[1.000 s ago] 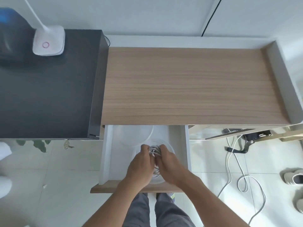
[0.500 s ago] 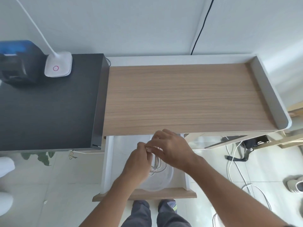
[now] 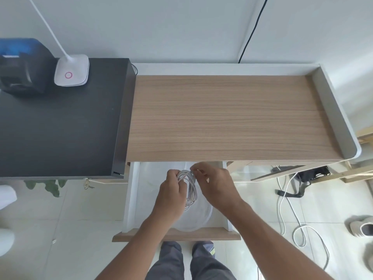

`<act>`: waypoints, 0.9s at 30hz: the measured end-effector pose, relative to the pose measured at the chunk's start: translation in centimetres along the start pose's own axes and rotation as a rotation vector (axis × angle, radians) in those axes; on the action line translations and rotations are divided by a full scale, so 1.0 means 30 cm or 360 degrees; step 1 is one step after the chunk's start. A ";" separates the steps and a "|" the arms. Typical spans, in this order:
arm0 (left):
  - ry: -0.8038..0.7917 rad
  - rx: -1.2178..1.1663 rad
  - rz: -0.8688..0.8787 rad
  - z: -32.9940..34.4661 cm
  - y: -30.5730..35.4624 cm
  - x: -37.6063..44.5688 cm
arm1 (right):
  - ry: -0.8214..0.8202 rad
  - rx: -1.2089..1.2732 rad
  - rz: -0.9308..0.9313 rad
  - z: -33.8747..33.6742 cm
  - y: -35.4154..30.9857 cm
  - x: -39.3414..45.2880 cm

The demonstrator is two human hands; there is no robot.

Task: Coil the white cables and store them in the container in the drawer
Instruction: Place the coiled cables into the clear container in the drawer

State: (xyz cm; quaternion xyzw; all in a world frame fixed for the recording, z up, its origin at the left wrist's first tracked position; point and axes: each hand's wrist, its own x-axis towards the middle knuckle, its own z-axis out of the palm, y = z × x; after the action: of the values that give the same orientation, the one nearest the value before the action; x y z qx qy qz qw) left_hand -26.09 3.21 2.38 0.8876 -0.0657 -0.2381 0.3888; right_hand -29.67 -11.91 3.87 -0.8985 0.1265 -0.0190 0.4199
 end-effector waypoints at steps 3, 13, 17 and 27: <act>0.0009 -0.0021 -0.0056 0.022 -0.006 -0.010 | 0.0034 0.0051 0.0167 0.026 -0.015 -0.028; 0.0068 -0.0051 -0.0177 0.042 -0.011 -0.008 | -0.0307 0.0552 0.0514 0.036 -0.026 -0.062; 0.0013 -0.0070 -0.0132 0.046 -0.019 -0.014 | -0.0384 0.0480 0.0506 0.019 -0.013 -0.051; -0.0168 -0.0356 0.0112 -0.004 -0.051 -0.043 | -0.0515 0.0800 0.0626 -0.015 -0.025 -0.059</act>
State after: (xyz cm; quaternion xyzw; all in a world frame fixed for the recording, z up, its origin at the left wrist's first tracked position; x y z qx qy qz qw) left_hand -27.25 4.74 1.82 0.8222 -0.0901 -0.2766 0.4893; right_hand -31.28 -11.34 4.86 -0.7171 0.2204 0.1741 0.6379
